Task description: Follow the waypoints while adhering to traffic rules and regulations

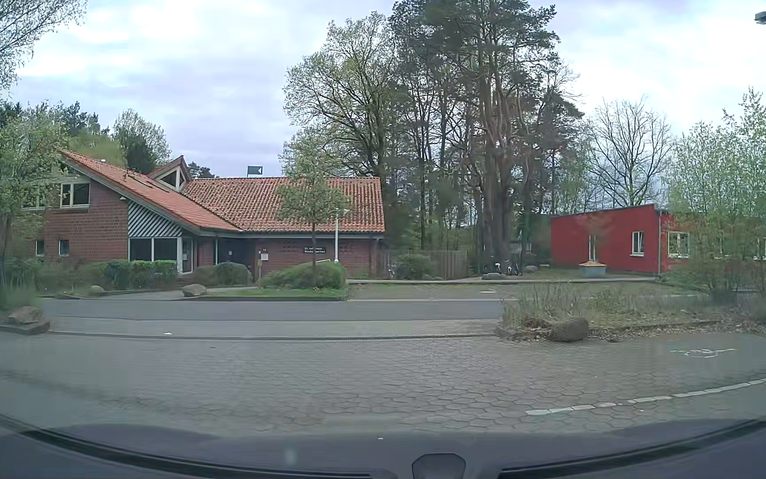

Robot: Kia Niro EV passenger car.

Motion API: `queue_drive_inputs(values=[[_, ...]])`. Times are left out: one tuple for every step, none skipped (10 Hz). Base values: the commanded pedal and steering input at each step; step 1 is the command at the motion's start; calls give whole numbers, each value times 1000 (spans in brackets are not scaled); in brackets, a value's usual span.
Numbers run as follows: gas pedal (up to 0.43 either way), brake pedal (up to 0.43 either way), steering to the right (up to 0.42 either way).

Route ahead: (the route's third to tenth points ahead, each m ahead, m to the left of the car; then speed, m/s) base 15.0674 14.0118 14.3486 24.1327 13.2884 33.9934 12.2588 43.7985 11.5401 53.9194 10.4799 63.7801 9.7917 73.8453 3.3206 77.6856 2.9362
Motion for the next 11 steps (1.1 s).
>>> queue_drive_inputs(values=[[0, 0, -43], [0, 0, -50], [0, 0, -55], [0, 0, -64], [0, 0, -68], [0, 85, -68], [0, 171, -67], [0, 195, -71], [0, 213, -76], [0, 226, -77], [0, 226, -77]])
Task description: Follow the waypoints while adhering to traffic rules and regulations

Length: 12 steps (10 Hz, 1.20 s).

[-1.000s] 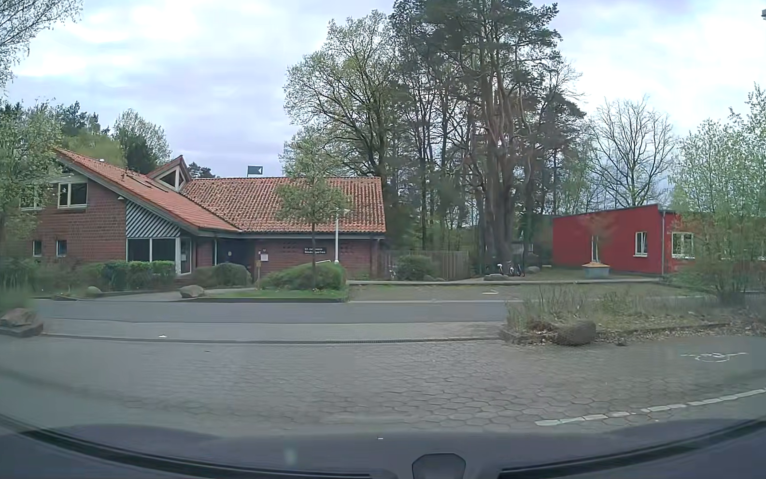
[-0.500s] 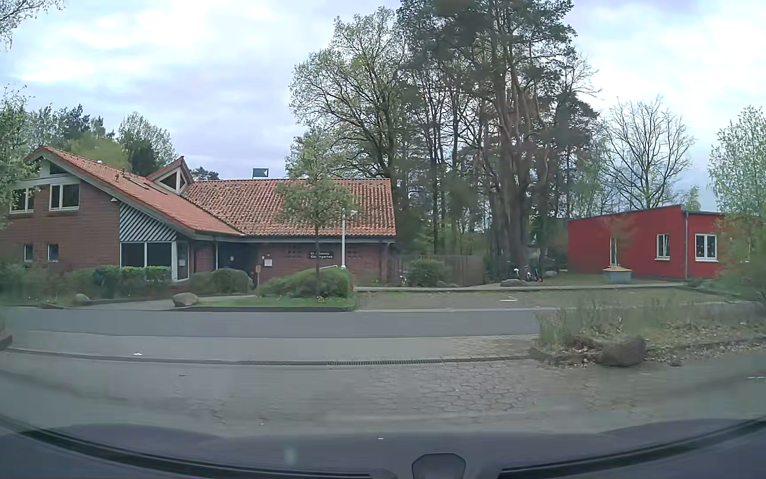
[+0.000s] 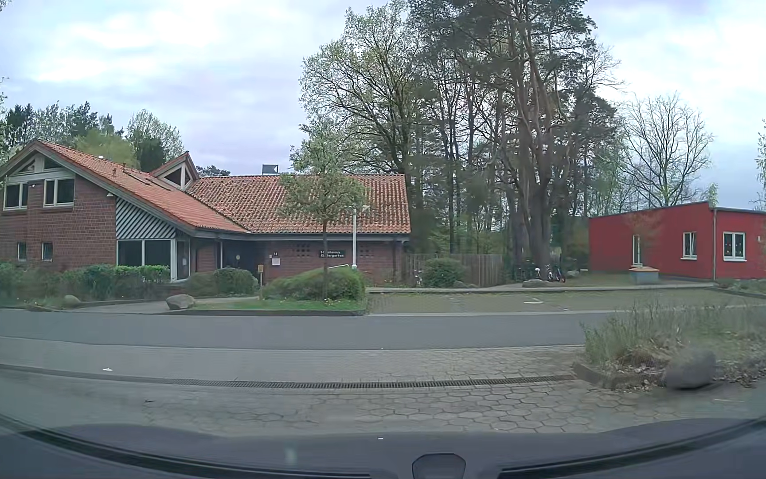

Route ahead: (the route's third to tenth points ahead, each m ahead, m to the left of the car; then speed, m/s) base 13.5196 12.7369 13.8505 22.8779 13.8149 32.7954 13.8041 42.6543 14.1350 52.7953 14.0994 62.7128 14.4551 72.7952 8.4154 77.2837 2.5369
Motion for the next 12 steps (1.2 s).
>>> queue_drive_inputs(values=[[0, 213, -77], [0, 213, -77], [0, 207, -77], [0, 189, -77], [0, 189, -76], [0, 189, -77], [0, 189, -77], [0, 195, -77], [0, 195, -77], [0, 195, -77], [0, 201, -76], [0, 207, -76]])
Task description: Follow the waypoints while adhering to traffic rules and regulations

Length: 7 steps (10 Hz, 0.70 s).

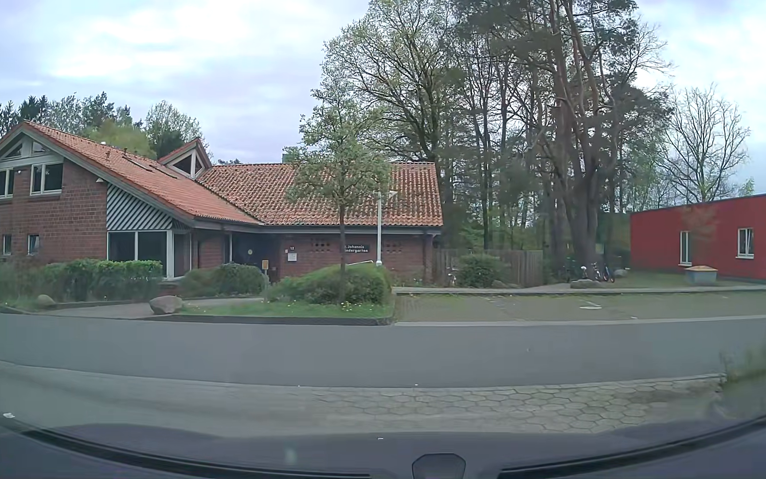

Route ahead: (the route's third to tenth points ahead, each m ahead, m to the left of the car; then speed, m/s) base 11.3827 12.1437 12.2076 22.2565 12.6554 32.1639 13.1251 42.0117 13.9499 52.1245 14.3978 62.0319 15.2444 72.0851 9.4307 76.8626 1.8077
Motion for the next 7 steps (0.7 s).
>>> queue_drive_inputs(values=[[0, 207, -76], [0, 207, -76], [0, 213, -76], [0, 213, -76], [0, 220, -76], [0, 220, -76], [0, 226, -76]])
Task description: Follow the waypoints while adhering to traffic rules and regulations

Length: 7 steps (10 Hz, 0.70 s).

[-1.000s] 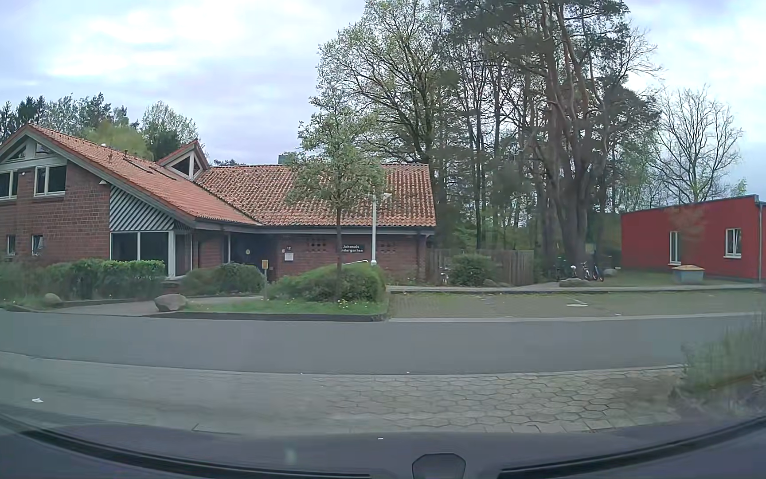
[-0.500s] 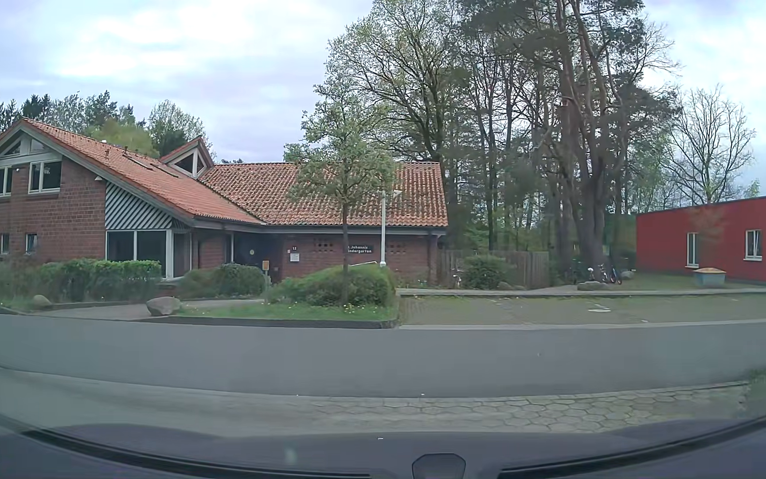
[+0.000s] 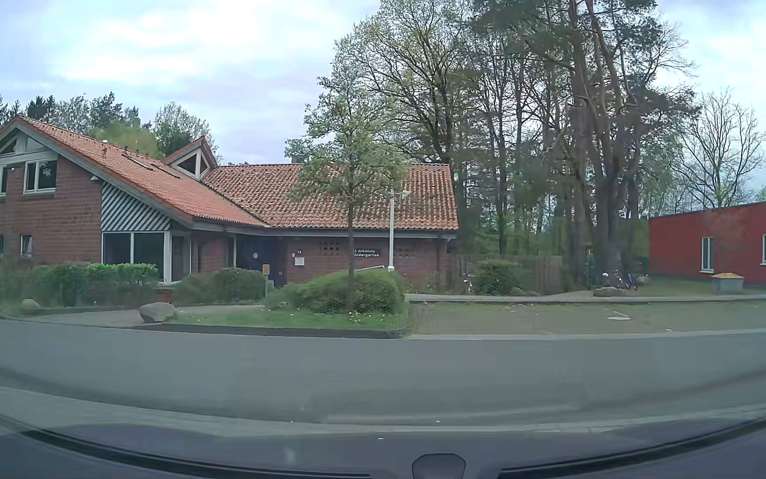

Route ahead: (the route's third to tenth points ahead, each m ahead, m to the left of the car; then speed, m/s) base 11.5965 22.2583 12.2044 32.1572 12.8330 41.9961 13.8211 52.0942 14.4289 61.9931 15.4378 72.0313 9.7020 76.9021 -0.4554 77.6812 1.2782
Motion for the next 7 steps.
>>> queue_drive_inputs(values=[[0, 232, -76], [0, 232, -76], [0, 232, -76], [0, 232, -76], [0, 232, -76], [0, 232, -76], [0, 226, -76]])
